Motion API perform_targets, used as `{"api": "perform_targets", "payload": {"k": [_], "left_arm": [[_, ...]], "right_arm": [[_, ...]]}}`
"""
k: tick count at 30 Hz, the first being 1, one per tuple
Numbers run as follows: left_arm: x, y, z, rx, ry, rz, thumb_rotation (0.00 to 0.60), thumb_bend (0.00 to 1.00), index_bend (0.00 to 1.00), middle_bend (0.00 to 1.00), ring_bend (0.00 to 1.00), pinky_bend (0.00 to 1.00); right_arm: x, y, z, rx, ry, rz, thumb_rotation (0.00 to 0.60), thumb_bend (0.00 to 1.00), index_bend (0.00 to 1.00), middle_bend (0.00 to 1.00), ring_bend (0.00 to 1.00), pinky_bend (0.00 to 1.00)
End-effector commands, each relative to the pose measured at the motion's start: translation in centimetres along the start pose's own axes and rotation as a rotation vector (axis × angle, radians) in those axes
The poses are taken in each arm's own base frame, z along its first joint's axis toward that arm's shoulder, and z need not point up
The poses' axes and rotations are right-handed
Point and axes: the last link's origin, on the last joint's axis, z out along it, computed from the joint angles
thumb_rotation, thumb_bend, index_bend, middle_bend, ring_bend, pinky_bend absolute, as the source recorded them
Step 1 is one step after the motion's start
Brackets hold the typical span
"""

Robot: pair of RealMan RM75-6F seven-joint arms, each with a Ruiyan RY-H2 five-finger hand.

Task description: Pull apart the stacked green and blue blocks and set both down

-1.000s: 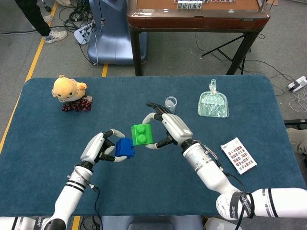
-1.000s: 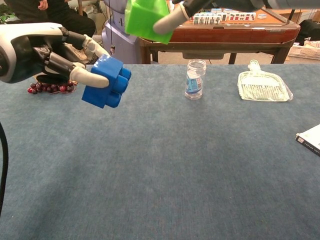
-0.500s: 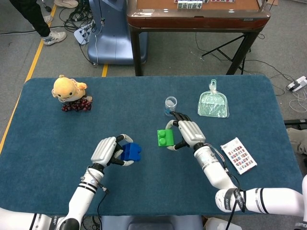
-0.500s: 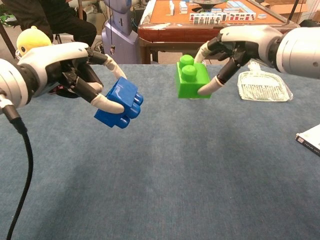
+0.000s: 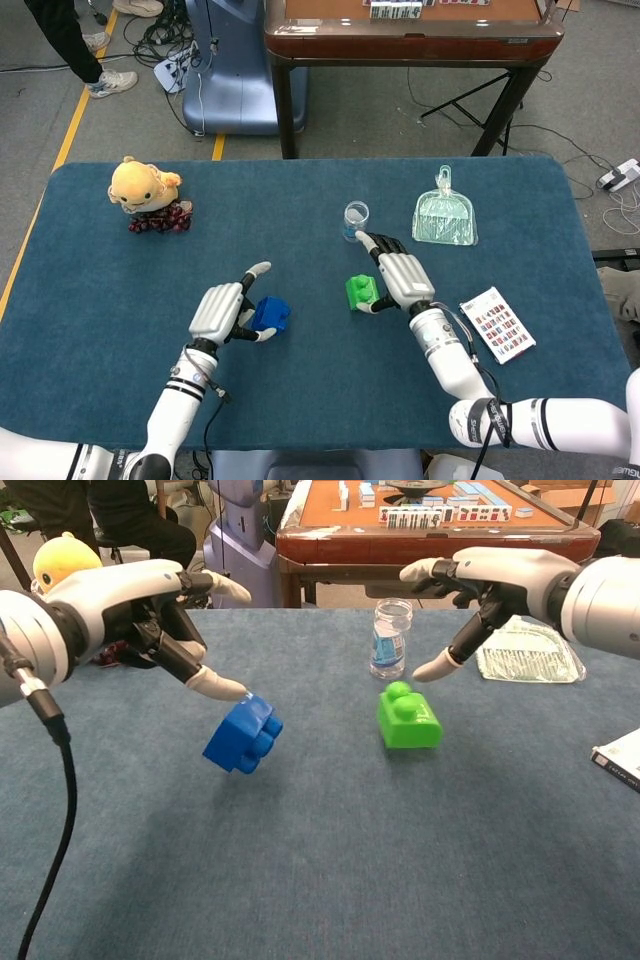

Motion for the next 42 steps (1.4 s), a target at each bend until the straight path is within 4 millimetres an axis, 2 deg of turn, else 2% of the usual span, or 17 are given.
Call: {"api": "perform_targets", "payload": {"k": [1,4,6,8,10,11,12,13,14,17,18,20,25,29,33,36,42], "left_arm": [[0.7,-0.4,-0.5,-0.002,0.019,0.007,0.600,0.02,0.14,1.00,1.00,1.00],[2.1,-1.1,-1.4,-0.002,0.066,0.032,0.600,0.02,0.14,0.99,1.00,1.00],[3.4,-1.9,-2.2,-0.003,0.116,0.064,0.600,0.03,0.13,0.94,1.00,1.00],[4.6,-2.8,-3.1,0.000,0.166,0.104,0.600,0.05,0.12,0.83,0.97,1.00],[6.1,-4.0,-4.3,0.003,0.230,0.155,0.600,0.06,0.11,0.69,0.87,0.99],[6.7,-4.5,-4.8,0.005,0.255,0.176,0.600,0.07,0.11,0.59,0.76,0.96],[7.5,-5.4,-5.5,0.008,0.285,0.205,0.600,0.07,0.11,0.53,0.69,0.92],[8.1,-6.0,-6.1,0.009,0.302,0.223,0.600,0.07,0.10,0.45,0.58,0.83],[8.7,-6.6,-6.7,0.010,0.313,0.234,0.600,0.07,0.08,0.37,0.47,0.69],[10.8,-9.0,-8.7,0.030,0.342,0.227,0.600,0.06,0.06,0.22,0.28,0.41],[11.8,-10.0,-9.4,0.046,0.352,0.226,0.600,0.06,0.06,0.20,0.24,0.37],[13.2,-11.5,-10.7,0.076,0.369,0.233,0.600,0.05,0.06,0.17,0.19,0.32],[16.2,-15.0,-14.4,0.158,0.415,0.265,0.600,0.05,0.03,0.17,0.17,0.31],[17.1,-17.2,-17.1,0.225,0.416,0.261,0.600,0.05,0.02,0.17,0.15,0.31],[17.0,-19.0,-19.0,0.269,0.409,0.251,0.600,0.05,0.06,0.17,0.15,0.31],[16.1,-20.5,-20.4,0.311,0.387,0.252,0.600,0.05,0.09,0.17,0.15,0.31],[14.4,-22.3,-21.7,0.355,0.383,0.313,0.600,0.05,0.12,0.17,0.15,0.31]], "right_arm": [[0.6,0.0,-0.5,0.007,0.017,0.004,0.600,0.02,0.00,0.06,0.00,0.03],[1.7,0.1,-1.6,0.016,0.041,-0.004,0.600,0.02,0.00,0.06,0.00,0.03],[2.5,0.5,-2.6,0.013,0.058,-0.026,0.600,0.02,0.00,0.06,0.00,0.03],[3.3,1.1,-3.5,0.002,0.070,-0.054,0.600,0.02,0.04,0.06,0.00,0.05],[4.1,1.9,-4.7,-0.021,0.086,-0.094,0.600,0.02,0.09,0.06,0.00,0.09],[4.4,2.2,-5.2,-0.028,0.092,-0.108,0.600,0.03,0.11,0.06,0.00,0.09],[4.9,2.9,-5.8,-0.047,0.104,-0.135,0.600,0.04,0.13,0.06,0.00,0.09],[5.2,3.4,-6.4,-0.063,0.112,-0.152,0.600,0.04,0.14,0.06,0.00,0.09],[5.5,3.9,-7.0,-0.080,0.117,-0.162,0.600,0.04,0.15,0.06,0.00,0.09],[6.3,5.8,-9.1,-0.138,0.123,-0.148,0.600,0.04,0.17,0.07,0.00,0.09],[6.7,6.5,-9.9,-0.159,0.129,-0.136,0.600,0.04,0.17,0.07,0.00,0.09],[7.3,7.7,-11.0,-0.187,0.145,-0.124,0.600,0.04,0.18,0.08,0.00,0.09],[8.4,10.6,-13.8,-0.253,0.174,-0.084,0.600,0.04,0.22,0.08,0.00,0.09],[8.6,12.1,-15.7,-0.285,0.180,-0.080,0.600,0.04,0.25,0.09,0.00,0.09],[8.5,13.2,-17.7,-0.300,0.188,-0.073,0.600,0.04,0.27,0.10,0.00,0.09],[8.4,14.0,-19.6,-0.318,0.212,-0.067,0.600,0.04,0.28,0.10,0.00,0.09],[8.3,15.1,-22.4,-0.334,0.279,-0.056,0.600,0.04,0.30,0.11,0.00,0.09]]}}
